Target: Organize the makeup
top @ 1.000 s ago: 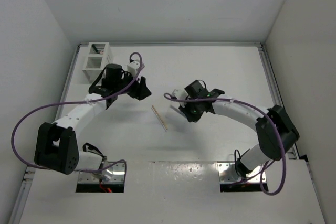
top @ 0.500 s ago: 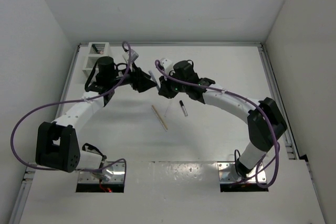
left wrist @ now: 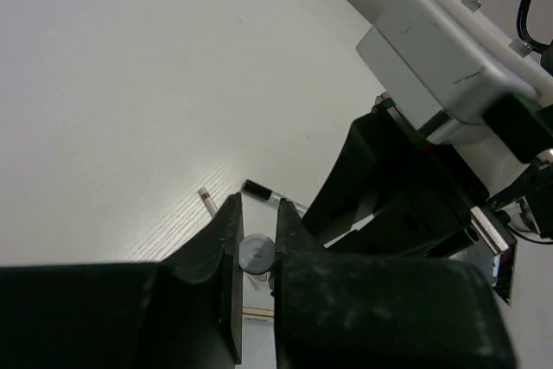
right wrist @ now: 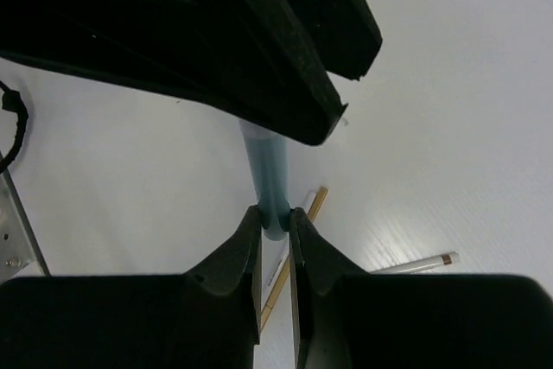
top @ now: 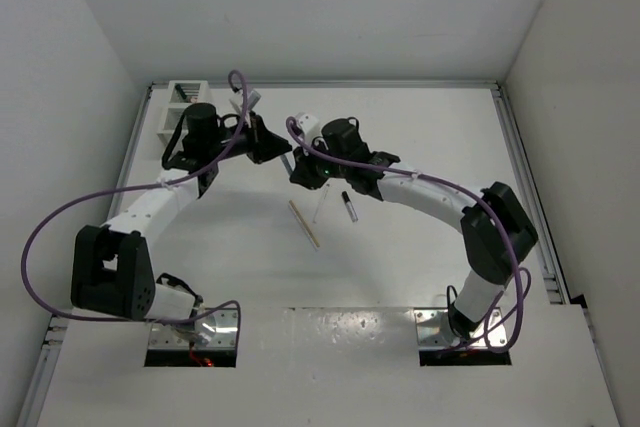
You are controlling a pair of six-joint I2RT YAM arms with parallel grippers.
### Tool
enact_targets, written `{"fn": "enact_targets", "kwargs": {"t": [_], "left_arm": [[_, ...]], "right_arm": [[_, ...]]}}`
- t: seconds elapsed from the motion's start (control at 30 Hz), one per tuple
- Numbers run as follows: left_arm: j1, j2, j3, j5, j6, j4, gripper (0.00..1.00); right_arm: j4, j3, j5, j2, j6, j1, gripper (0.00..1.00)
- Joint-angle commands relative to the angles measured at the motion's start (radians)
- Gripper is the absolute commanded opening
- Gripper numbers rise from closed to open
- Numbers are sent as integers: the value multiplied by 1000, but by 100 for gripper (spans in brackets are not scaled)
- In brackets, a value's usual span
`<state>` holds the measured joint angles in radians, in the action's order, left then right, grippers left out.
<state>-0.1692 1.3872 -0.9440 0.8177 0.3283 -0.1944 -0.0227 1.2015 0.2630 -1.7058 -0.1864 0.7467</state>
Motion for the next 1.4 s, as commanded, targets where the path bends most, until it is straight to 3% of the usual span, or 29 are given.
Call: {"fn": "enact_targets", "kwargs": {"t": [0.0, 0.07, 0.1, 0.13, 0.23, 0.27, 0.3, 0.33, 0.47, 0.53, 0.73, 1.03, 1.2, 1.3, 1.33, 1.37], "left_arm": [[22, 13, -41, -77, -71, -23, 4], [22, 22, -53, -86, -84, -2, 0], [34, 22, -68, -98, -101, -2, 0], [49, 22, -79, -109, -112, 10, 0], [88, 56, -143, -192, -167, 49, 0], [108, 67, -183, -204, -195, 68, 0], [118, 91, -203, -216, -204, 69, 0], [129, 104, -223, -216, -204, 81, 0], [198, 177, -372, -329, -329, 82, 0], [220, 220, -419, -472, -371, 52, 0], [284, 476, -691, -693, -448, 3, 0], [336, 731, -877, -722, -457, -43, 0], [356, 742, -845, -690, -434, -34, 0], [356, 742, -831, -658, -434, -5, 28], [356, 742, -831, -646, -434, 6, 54], [356, 727, -831, -617, -434, 15, 63]], "right_arm": [[53, 52, 54, 0, -33, 0, 0], [49, 69, 67, -23, -39, 0, 3], [26, 93, 80, -29, -48, -12, 32], [26, 102, 85, -46, -50, -18, 42], [-3, 112, 88, -60, -62, -46, 49], [18, 110, 90, -64, -85, -61, 55], [17, 107, 91, -69, -97, -76, 82], [17, 104, 91, -72, -116, -92, 100], [37, 116, 108, -80, -119, -133, 100], [26, 116, 105, -78, -108, -165, 100], [-64, 145, 88, -109, -55, -242, 100], [-183, 294, 74, -221, -33, -314, 100], [-197, 325, 68, -247, -27, -323, 100], [-209, 340, 68, -255, -30, -331, 100], [-220, 345, 67, -256, -33, -331, 100], [-241, 352, 62, -256, -30, -337, 100]]}}
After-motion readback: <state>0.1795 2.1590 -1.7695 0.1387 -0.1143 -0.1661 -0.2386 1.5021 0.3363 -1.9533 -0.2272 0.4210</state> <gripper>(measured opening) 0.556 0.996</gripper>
